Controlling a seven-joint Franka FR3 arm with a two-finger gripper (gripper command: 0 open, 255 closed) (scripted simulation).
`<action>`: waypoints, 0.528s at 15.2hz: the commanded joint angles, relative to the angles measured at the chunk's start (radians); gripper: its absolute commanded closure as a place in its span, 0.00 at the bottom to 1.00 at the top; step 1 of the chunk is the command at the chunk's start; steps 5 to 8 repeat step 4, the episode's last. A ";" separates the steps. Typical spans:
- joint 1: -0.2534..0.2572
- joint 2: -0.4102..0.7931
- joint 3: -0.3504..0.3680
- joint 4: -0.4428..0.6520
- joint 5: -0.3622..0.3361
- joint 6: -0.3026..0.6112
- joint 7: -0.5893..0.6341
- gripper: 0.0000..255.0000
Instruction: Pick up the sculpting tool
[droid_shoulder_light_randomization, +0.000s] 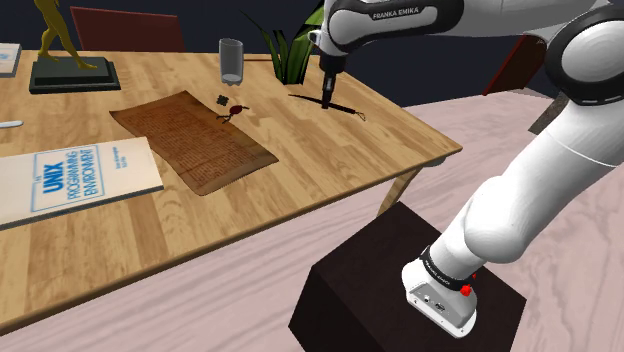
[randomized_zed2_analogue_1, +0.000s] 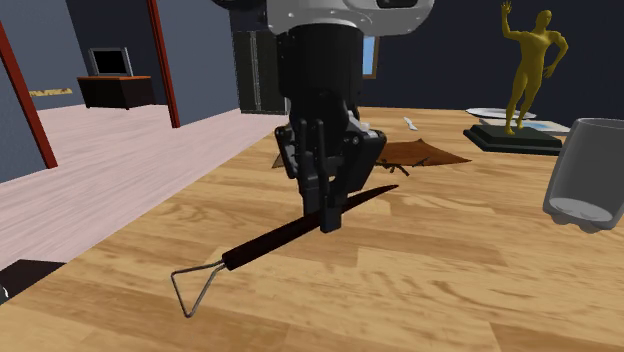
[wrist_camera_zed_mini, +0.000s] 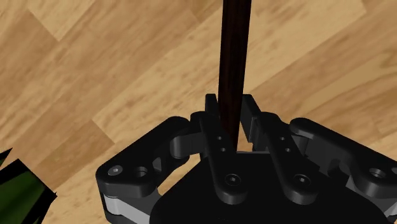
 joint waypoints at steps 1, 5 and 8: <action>0.001 -0.004 0.001 0.025 0.002 -0.029 -0.003 1.00; 0.001 -0.006 0.001 0.038 0.002 -0.044 -0.005 1.00; 0.001 -0.006 0.001 0.038 0.002 -0.044 -0.005 1.00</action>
